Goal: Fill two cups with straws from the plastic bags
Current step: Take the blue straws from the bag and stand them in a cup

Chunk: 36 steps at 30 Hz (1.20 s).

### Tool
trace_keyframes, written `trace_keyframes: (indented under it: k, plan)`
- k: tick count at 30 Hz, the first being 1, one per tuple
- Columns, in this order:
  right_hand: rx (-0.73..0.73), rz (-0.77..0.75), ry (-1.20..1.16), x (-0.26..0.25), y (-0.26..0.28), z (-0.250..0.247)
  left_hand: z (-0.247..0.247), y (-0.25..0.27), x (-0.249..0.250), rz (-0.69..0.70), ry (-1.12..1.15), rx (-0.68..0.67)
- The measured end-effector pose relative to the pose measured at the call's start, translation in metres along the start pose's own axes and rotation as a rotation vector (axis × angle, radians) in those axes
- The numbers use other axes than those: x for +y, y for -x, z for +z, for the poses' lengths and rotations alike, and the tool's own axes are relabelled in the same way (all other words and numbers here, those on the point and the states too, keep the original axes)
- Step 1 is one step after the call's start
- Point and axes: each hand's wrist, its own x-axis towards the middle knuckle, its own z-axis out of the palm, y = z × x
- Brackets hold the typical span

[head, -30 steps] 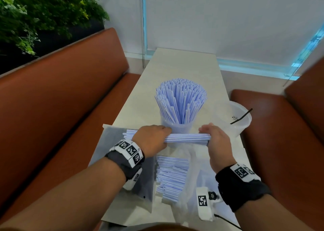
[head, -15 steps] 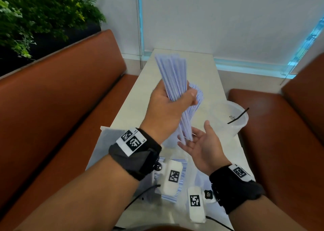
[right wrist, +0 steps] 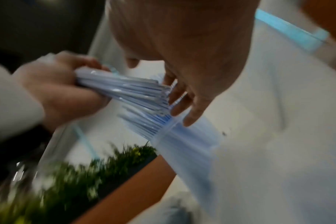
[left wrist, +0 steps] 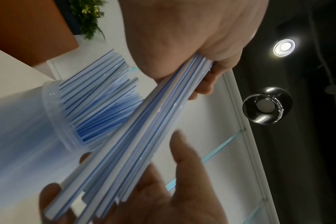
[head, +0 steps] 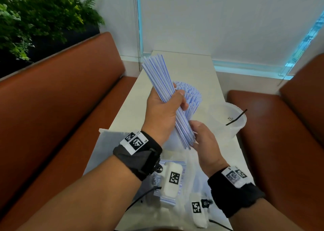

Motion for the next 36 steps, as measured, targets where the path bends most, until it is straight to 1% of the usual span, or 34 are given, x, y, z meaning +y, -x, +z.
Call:
trace_keyframes:
  k: [1,2,3,4,7,9,11,13,14,16,18,22,26,30,33,36]
  plan:
    - [-0.064,-0.118,0.159,0.0,0.002,0.0,-0.001,0.0,0.0,-0.011,-0.009,0.003]
    - [-0.156,-0.173,0.309,0.001,0.004,0.001,-0.002,0.001,-0.001,-0.023,-0.025,-0.001]
    - [-0.234,-0.175,0.426,0.003,0.005,0.003,-0.003,0.003,-0.002,-0.036,-0.04,-0.011]
    - [-0.263,-0.164,0.519,0.006,0.006,0.005,-0.003,0.005,-0.003,-0.049,-0.047,-0.021]
    - [-0.161,-0.152,0.673,0.011,0.003,0.006,-0.008,0.002,0.003,-0.064,-0.014,-0.039]
    - [-0.127,-0.134,0.752,0.013,0.003,0.006,-0.011,-0.004,0.008,-0.053,-0.012,-0.031]
    - [-0.152,-0.124,0.833,0.011,0.002,0.006,-0.012,-0.007,0.01,-0.037,-0.04,-0.047]
    - [-0.247,-0.128,0.991,0.007,-0.003,0.005,-0.013,-0.012,0.011,-0.022,-0.106,-0.061]
    - [-0.283,-0.16,1.094,0.006,-0.006,0.003,-0.015,-0.017,0.012,-0.018,-0.139,-0.059]
    - [-0.265,-0.256,1.236,0.006,-0.013,-0.002,-0.018,-0.029,0.014,-0.021,-0.199,-0.051]
    - [-0.232,-0.284,1.276,0.006,-0.017,-0.008,-0.021,-0.04,0.017,-0.023,-0.21,-0.031]
    - [-0.225,-0.214,1.334,0.007,-0.026,-0.016,-0.022,-0.06,0.024,0.011,-0.187,0.027]
    - [-0.164,-0.192,1.407,0.011,-0.039,-0.011,-0.02,-0.074,0.023,0.037,-0.217,0.008]
    - [-0.2,-0.137,1.421,0.016,-0.052,-0.005,-0.014,-0.079,0.017,0.074,-0.166,0.055]
    - [-0.22,-0.152,1.431,0.016,-0.055,-0.005,-0.013,-0.083,0.015,0.125,-0.113,0.116]
    - [-0.205,-0.153,1.468,0.017,-0.055,-0.006,-0.014,-0.081,0.009,0.128,-0.199,0.1]
